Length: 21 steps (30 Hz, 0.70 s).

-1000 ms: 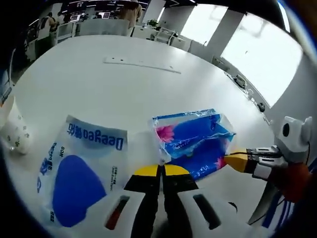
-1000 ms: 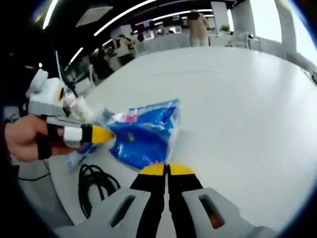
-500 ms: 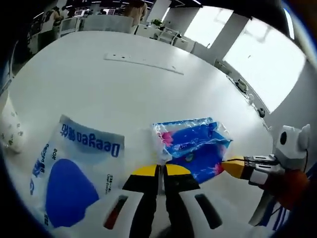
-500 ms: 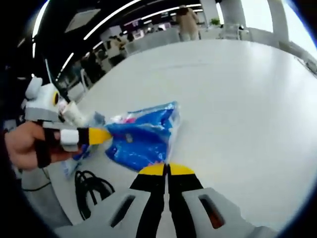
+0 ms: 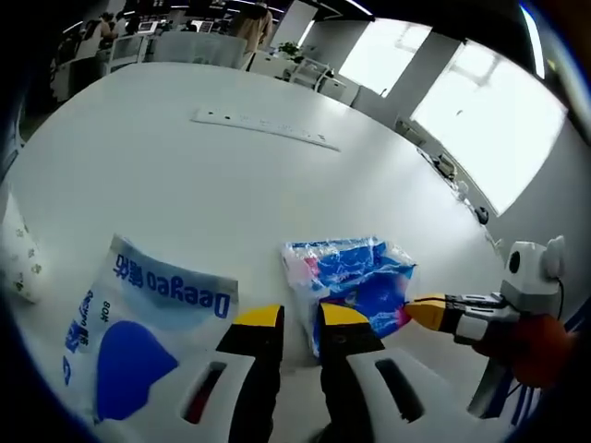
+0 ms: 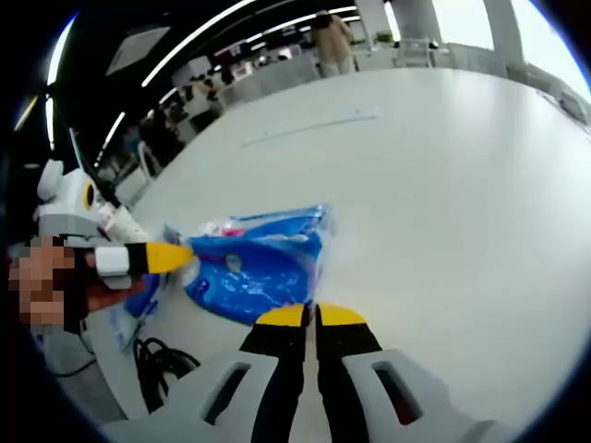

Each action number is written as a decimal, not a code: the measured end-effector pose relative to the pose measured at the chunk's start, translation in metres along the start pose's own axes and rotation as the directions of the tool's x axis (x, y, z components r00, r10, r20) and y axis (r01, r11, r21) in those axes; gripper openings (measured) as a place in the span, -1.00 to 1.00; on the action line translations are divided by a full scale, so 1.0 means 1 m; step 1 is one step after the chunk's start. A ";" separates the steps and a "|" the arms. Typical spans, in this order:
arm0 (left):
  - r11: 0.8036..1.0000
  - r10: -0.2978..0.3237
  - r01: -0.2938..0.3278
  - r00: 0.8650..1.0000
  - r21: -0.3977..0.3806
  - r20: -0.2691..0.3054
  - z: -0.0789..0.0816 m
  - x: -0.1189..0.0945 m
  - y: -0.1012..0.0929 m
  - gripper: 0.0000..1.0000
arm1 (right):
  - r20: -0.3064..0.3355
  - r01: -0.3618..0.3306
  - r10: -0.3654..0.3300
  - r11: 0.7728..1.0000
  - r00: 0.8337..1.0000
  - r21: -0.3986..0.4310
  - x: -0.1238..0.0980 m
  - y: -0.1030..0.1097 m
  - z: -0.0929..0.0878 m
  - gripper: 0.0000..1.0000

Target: Arrange the tabletop items into an orderly group along one side of the table until the central work area is clear of visible clutter.

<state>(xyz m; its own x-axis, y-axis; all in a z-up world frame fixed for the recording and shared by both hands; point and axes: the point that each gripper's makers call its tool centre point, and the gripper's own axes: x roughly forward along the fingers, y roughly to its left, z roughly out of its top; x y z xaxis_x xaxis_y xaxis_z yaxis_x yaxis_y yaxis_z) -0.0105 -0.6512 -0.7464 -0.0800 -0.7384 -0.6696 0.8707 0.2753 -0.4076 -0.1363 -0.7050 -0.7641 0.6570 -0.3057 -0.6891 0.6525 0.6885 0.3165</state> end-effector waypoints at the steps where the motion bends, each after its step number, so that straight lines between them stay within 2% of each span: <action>1: 1.000 -0.004 0.004 1.000 0.012 -0.001 -0.001 -0.002 -0.002 -0.73 | 0.003 0.000 0.000 1.000 1.000 -0.004 -0.001 0.001 -0.001 -1.00; 3: 0.999 -0.005 0.006 1.000 0.038 -0.005 -0.003 -0.007 -0.003 -0.71 | 0.006 0.005 -0.005 1.000 1.000 -0.011 -0.001 -0.001 0.000 -0.99; 12: 0.998 -0.006 0.006 1.000 0.069 -0.001 -0.009 -0.023 0.002 -0.70 | 0.025 -0.016 0.017 1.000 1.000 -0.014 -0.006 0.004 0.003 -0.91; 13: 0.997 -0.004 0.004 1.000 0.083 0.000 -0.009 -0.026 0.002 -0.70 | 0.020 -0.018 0.018 1.000 1.000 -0.022 -0.006 0.004 0.002 -0.91; 15: 0.987 0.006 -0.005 1.000 0.162 -0.007 -0.011 -0.032 0.002 -0.71 | 0.018 -0.019 0.019 0.999 1.000 -0.033 -0.008 0.005 0.000 -0.91; 21: 0.988 0.013 -0.013 1.000 0.155 0.000 -0.015 -0.047 0.007 -0.71 | 0.014 -0.022 0.023 0.998 1.000 -0.054 -0.014 0.009 0.000 -0.89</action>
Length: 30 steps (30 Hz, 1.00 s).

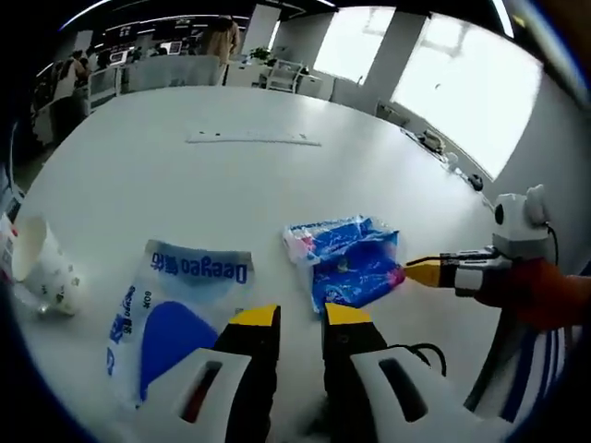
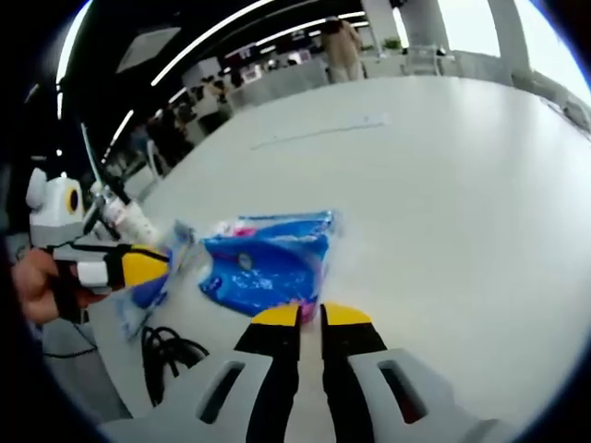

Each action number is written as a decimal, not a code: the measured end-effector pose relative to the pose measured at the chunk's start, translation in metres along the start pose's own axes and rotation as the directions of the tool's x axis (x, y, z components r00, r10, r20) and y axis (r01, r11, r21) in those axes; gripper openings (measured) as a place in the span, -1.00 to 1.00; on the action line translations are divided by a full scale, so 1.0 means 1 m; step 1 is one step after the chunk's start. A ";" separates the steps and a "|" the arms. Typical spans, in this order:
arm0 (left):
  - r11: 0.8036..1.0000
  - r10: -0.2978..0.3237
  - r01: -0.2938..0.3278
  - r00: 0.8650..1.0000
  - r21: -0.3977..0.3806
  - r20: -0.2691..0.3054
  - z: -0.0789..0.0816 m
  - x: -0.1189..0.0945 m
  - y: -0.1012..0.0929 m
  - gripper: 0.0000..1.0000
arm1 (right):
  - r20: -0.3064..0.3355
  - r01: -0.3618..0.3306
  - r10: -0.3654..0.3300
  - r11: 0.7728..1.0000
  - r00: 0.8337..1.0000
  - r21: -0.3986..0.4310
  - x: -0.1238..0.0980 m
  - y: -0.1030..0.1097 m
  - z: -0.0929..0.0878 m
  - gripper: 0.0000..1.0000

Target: Arrange the tabletop items into an orderly group along one side of the table until the central work area is clear of visible clutter.

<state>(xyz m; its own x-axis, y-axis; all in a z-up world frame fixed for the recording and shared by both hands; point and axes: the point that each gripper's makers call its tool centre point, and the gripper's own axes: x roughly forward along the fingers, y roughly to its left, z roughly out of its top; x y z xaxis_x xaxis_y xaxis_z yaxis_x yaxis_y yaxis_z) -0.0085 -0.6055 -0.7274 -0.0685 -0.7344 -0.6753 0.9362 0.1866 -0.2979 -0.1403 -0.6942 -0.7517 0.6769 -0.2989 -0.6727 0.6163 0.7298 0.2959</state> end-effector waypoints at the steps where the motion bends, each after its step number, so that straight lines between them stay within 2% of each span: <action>1: 1.000 0.001 -0.001 1.000 0.000 0.001 -0.001 -0.002 0.001 -0.71 | -0.001 -0.001 0.001 1.000 1.000 -0.007 -0.001 0.001 0.000 -0.89; 11: 0.998 0.051 -0.051 0.999 -0.036 0.017 -0.014 -0.035 0.024 -0.73 | -0.004 -0.019 0.019 0.999 1.000 -0.043 -0.005 0.013 -0.002 -0.89; 15: 0.998 0.064 -0.064 0.998 -0.008 0.021 -0.018 -0.051 0.034 -0.73 | 0.002 -0.026 0.026 0.999 1.000 -0.048 -0.009 0.019 -0.002 -0.89; 20: 0.995 0.092 -0.090 0.995 -0.050 0.029 -0.028 -0.069 0.048 -0.73 | 0.010 -0.029 0.030 0.997 1.000 -0.068 -0.014 0.022 -0.001 -0.88; 30: 0.983 0.124 -0.121 0.992 -0.140 0.011 -0.058 -0.089 0.051 -0.73 | 0.020 -0.054 0.057 0.993 0.998 -0.109 -0.018 0.044 0.005 -0.89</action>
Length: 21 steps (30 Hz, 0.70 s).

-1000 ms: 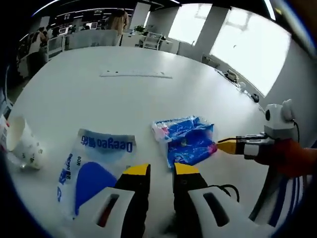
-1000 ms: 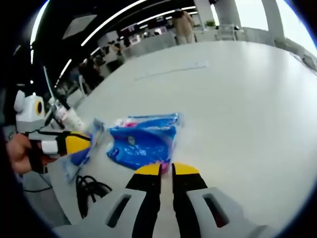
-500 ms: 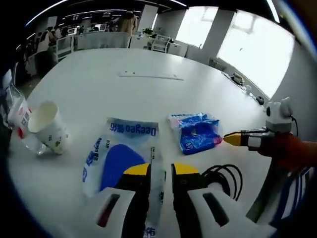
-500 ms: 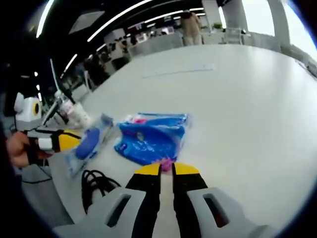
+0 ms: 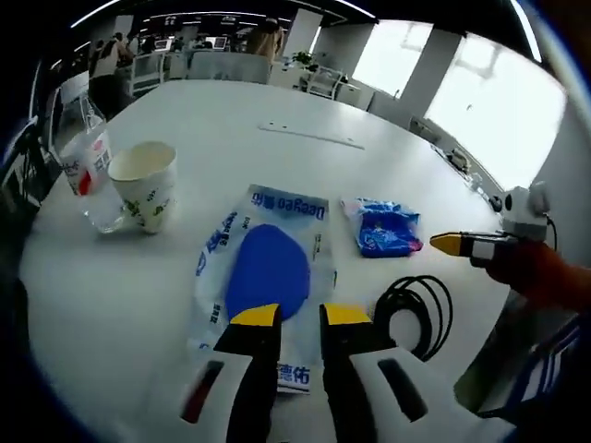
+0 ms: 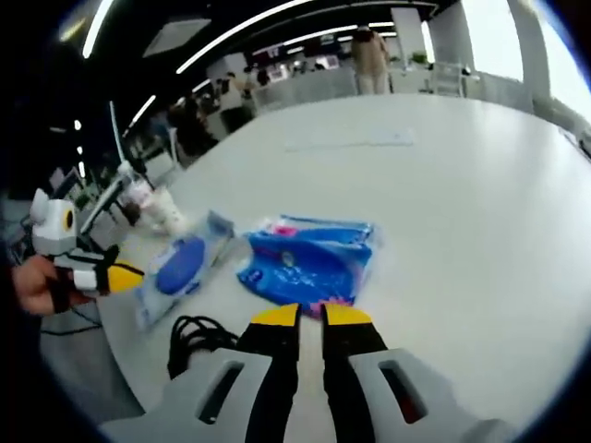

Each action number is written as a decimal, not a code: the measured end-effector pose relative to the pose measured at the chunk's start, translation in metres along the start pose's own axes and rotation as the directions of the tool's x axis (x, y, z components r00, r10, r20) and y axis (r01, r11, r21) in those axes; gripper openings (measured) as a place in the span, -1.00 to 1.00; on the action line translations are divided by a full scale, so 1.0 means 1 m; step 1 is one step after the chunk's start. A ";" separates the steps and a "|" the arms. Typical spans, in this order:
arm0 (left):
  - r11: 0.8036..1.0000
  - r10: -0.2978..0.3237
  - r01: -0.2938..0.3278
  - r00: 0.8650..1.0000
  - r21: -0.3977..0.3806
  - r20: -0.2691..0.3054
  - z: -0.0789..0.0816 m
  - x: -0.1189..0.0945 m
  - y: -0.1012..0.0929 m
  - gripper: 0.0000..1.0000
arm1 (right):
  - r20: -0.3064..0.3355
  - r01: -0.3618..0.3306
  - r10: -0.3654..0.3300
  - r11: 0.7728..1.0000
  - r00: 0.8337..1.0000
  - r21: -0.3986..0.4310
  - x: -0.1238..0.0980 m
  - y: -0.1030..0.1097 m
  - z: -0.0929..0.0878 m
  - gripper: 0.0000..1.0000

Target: Arrange the tabletop items into an orderly group along one side of the table until the central work area is clear of visible clutter.

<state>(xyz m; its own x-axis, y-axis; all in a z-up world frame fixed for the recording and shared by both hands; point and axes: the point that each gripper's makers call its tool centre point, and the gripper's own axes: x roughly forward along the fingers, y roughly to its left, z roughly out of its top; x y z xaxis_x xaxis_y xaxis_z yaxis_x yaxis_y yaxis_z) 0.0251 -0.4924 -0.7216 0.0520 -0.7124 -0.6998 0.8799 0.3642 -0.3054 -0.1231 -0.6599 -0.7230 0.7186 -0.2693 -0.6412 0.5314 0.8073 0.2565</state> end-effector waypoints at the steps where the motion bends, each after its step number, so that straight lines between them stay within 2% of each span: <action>1: 1.000 0.003 -0.003 1.000 -0.012 -0.003 -0.003 -0.002 0.002 -0.73 | 0.000 -0.004 0.004 1.000 1.000 -0.010 0.000 0.003 0.001 -0.89; 14: 0.988 0.051 -0.050 0.999 -0.147 0.001 -0.016 -0.017 0.018 -0.72 | -0.010 -0.060 0.059 0.995 0.998 -0.083 0.005 0.026 0.007 -0.88; 21: 0.984 0.066 -0.066 0.998 -0.166 -0.006 -0.021 -0.018 0.021 -0.72 | -0.018 -0.077 0.076 0.992 0.997 -0.102 0.007 0.033 0.008 -0.88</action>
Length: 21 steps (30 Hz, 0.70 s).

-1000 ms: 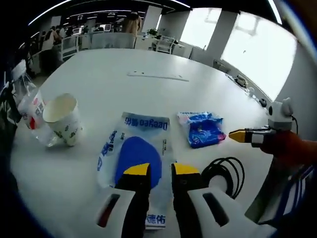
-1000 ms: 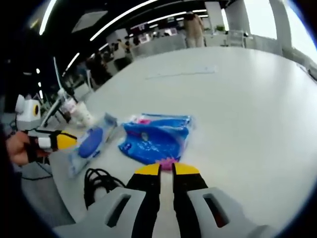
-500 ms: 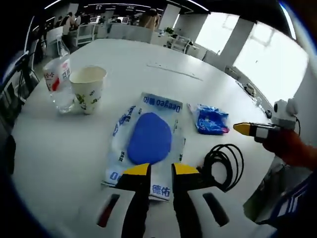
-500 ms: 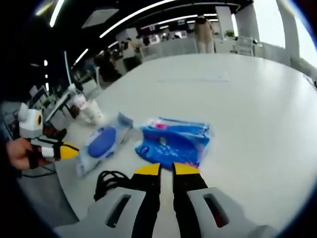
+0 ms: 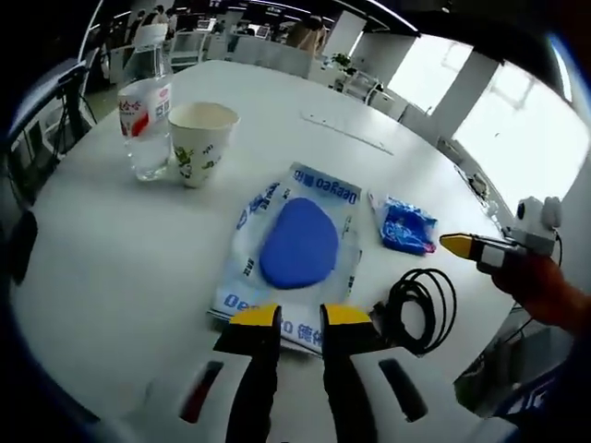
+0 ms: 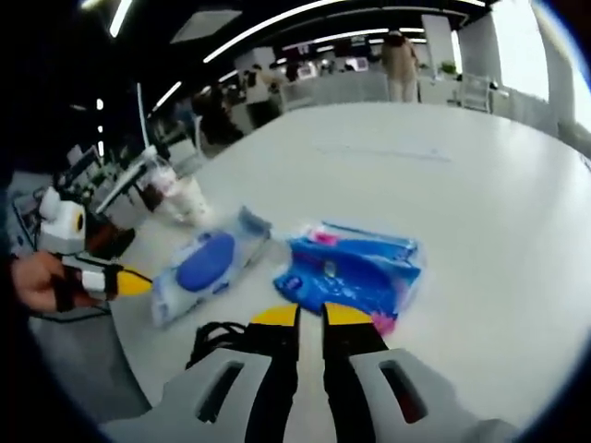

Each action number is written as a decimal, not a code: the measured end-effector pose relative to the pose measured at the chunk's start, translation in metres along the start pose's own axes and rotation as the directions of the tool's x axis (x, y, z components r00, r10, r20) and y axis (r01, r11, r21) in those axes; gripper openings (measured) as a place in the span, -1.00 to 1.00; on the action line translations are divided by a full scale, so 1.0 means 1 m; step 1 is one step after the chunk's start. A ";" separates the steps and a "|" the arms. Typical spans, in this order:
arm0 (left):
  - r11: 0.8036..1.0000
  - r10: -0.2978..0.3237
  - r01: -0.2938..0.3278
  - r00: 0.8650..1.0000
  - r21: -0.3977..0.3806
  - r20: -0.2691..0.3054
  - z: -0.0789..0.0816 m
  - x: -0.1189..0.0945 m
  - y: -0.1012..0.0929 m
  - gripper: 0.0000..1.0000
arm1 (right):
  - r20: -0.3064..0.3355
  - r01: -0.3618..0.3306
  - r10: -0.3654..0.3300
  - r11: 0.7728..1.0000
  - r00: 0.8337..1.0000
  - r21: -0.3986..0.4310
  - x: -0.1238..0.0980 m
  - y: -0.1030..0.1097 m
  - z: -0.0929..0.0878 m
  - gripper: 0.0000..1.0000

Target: Arrange the tabletop items into an orderly group along one side of the table until the central work area is clear of visible clutter.

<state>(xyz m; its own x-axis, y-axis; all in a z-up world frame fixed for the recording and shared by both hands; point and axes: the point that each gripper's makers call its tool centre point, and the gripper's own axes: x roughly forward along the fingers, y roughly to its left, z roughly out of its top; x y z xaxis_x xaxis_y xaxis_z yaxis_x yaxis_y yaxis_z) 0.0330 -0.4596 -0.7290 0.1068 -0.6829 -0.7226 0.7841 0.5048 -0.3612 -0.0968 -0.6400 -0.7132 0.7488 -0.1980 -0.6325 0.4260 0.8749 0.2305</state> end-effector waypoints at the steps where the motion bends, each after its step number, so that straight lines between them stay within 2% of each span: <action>1: 1.000 0.001 -0.001 1.000 -0.004 -0.003 -0.001 0.000 0.000 -0.71 | -0.003 -0.005 0.005 1.000 1.000 -0.008 0.001 0.002 0.000 -0.88; 21: 0.993 0.020 -0.024 0.999 -0.118 -0.031 -0.018 0.003 0.003 -0.69 | -0.030 -0.090 0.087 0.990 0.996 -0.112 0.019 0.032 0.011 -0.86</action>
<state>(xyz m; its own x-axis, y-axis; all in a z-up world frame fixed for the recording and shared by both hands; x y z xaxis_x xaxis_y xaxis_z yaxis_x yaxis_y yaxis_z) 0.0244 -0.4503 -0.7427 0.1034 -0.6559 -0.7477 0.7039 0.5794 -0.4109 -0.0633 -0.6212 -0.7098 0.7673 -0.1079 -0.6321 0.2973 0.9332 0.2016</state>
